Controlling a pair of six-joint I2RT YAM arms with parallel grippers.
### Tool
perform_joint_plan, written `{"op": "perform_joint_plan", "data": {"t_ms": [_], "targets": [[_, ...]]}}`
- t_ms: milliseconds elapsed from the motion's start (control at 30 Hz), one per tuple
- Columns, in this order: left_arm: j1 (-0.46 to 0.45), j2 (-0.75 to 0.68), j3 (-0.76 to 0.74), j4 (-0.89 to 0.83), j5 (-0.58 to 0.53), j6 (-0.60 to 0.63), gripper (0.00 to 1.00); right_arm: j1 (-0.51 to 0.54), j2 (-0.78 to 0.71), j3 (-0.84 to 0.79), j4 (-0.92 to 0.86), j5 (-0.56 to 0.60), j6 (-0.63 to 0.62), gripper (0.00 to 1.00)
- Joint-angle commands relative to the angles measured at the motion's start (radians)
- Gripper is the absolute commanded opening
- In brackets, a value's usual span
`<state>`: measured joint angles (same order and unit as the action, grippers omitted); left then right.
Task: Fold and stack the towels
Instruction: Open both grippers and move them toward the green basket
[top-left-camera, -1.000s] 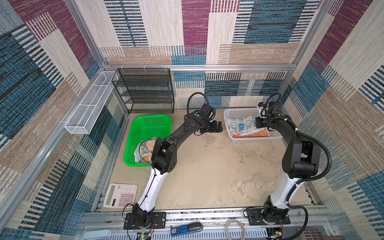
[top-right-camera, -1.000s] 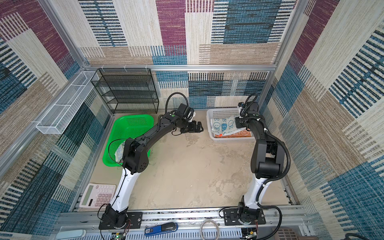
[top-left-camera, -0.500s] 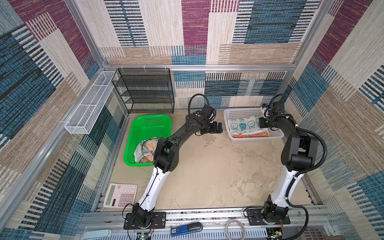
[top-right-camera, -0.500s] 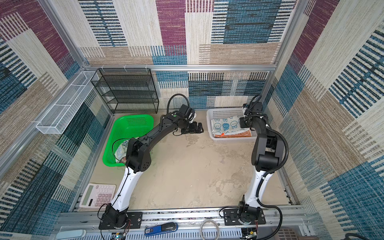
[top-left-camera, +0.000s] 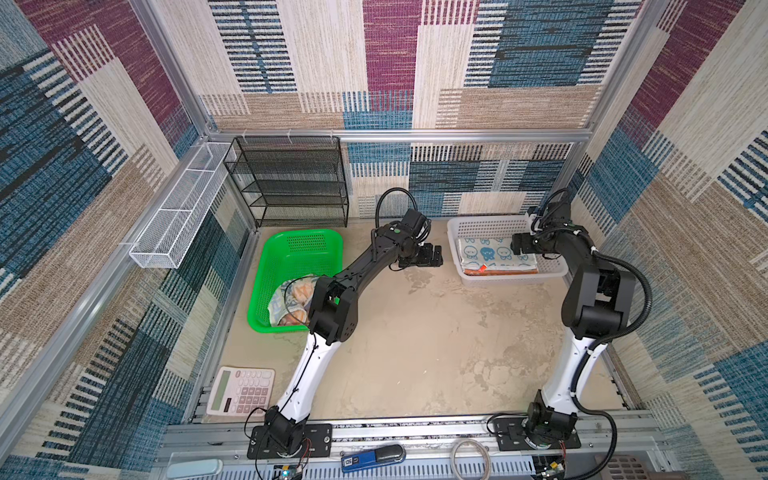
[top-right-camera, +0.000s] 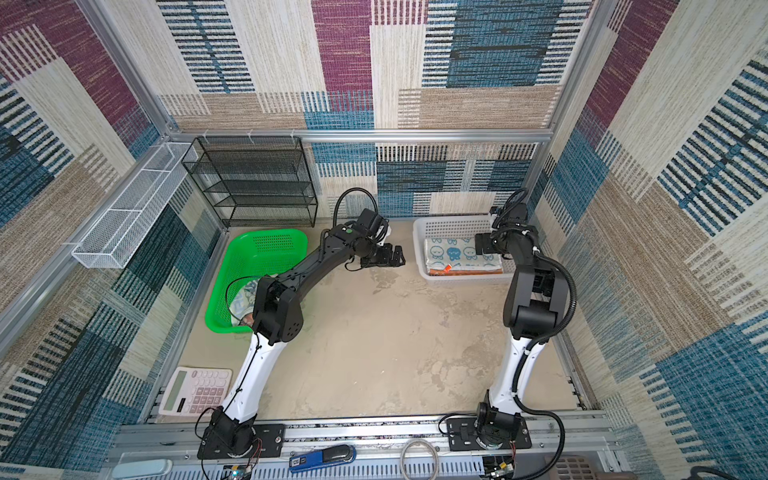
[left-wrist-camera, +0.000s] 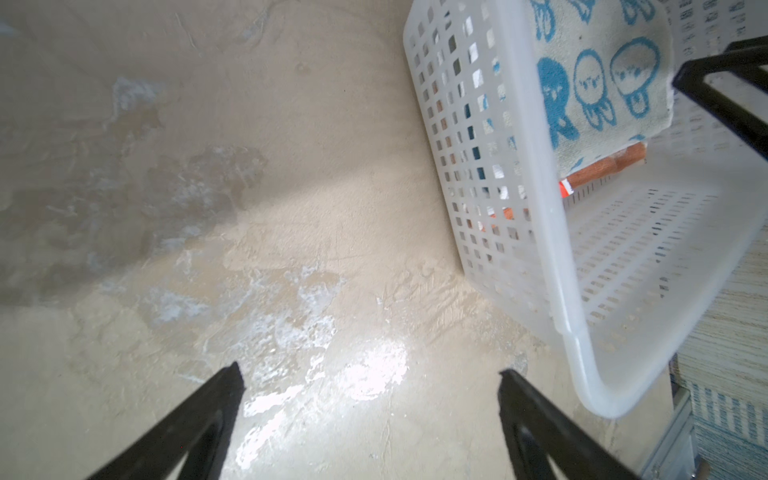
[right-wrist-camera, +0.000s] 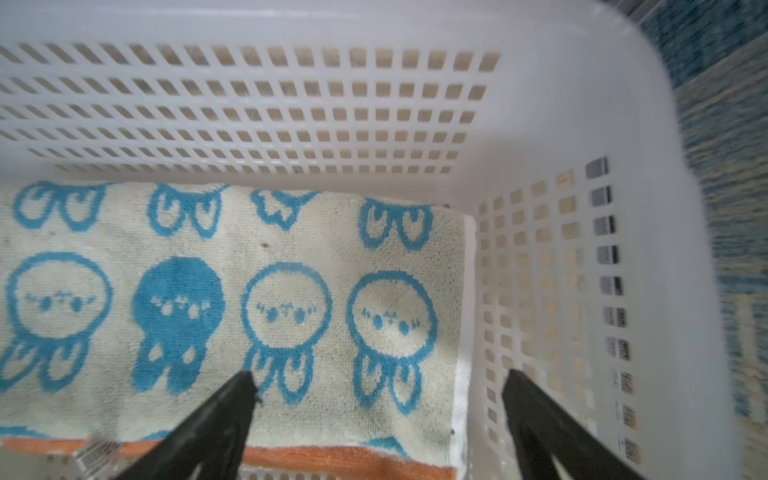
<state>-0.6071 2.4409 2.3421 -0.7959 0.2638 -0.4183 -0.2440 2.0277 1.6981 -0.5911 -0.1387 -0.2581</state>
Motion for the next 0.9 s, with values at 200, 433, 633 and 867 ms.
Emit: {"op": "perform_joint_plan", "data": {"t_ms": [200,433,633,867], "targets": [[0.005,-0.168,-0.017,-0.085,-0.297,0.134,0.99,0.015,-0.256,-0.135,0.195,-0.051,0.222,0.99],[0.067,-0.430,-0.232,-0.095,-0.518,0.187,0.99,0.155,-0.435,-0.199,0.240,-0.166,0.322,0.99],[0.239,-0.703,-0.603,-0.097,-0.415,0.098,0.99,0.420,-0.491,-0.221,0.295,-0.191,0.309,0.99],[0.346,-0.906,-0.997,-0.069,-0.419,0.068,0.99,0.714,-0.380,-0.212,0.290,-0.028,0.259,0.99]]}}
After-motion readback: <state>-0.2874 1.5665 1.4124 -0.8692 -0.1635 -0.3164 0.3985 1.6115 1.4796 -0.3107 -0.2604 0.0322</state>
